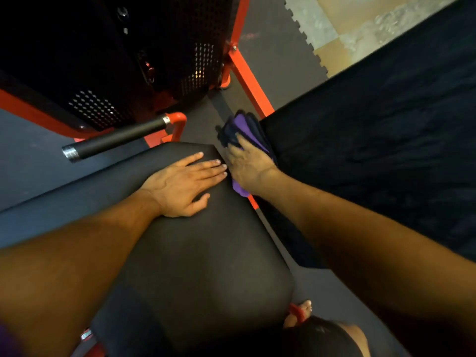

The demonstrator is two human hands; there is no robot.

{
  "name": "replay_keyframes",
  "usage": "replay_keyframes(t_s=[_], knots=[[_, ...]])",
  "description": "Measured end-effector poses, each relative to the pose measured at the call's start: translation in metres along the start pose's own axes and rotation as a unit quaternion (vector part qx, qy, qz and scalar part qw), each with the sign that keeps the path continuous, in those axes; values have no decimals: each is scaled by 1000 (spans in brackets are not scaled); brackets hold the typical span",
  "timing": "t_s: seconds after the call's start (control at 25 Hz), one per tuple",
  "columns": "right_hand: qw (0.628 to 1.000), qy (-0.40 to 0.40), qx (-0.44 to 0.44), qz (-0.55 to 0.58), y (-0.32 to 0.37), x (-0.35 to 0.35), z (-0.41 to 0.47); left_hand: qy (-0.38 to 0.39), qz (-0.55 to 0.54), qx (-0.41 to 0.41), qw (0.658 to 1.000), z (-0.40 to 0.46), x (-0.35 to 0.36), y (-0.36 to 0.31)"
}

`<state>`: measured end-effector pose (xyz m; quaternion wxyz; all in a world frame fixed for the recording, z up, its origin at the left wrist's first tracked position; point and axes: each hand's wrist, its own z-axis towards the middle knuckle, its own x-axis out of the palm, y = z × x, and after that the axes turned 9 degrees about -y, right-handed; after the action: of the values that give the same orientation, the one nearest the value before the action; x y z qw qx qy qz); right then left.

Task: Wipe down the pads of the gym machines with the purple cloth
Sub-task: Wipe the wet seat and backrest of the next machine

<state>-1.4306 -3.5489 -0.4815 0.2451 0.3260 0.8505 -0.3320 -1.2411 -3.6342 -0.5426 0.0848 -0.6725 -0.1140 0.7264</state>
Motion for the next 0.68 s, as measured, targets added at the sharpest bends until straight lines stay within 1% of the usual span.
replay_keyframes(t_s=[0.08,0.12,0.16,0.2,0.24,0.36,0.44,0.52,0.56,0.6,0.68], knots=[[1000,-12,-2,-17,31,26,-37,6,13,-2,1000,-1,0,0],[1000,-6,-18,-6,48,36,-64,10,19,-5,1000,-1,-3,0],[998,-10,-62,-10,68,53,-88,18,12,-6,1000,-1,-6,2],[994,17,-104,-6,89,67,-114,25,3,-2,1000,-1,-8,0],[992,46,-121,3,111,83,-134,26,1,-5,1000,-1,-8,-2],[983,116,-134,41,140,114,-156,23,18,-3,1000,-1,-5,-4],[985,84,-130,80,145,126,-153,27,26,-7,999,-2,-5,-4],[986,66,-117,103,133,113,-146,33,25,2,999,-3,-6,-5],[989,29,-114,91,122,106,-138,31,30,3,999,-3,-7,-6],[992,-8,-94,84,109,93,-130,28,34,3,999,-2,-7,-5],[996,-31,-69,49,77,67,-106,28,40,3,999,-1,-6,-6]])
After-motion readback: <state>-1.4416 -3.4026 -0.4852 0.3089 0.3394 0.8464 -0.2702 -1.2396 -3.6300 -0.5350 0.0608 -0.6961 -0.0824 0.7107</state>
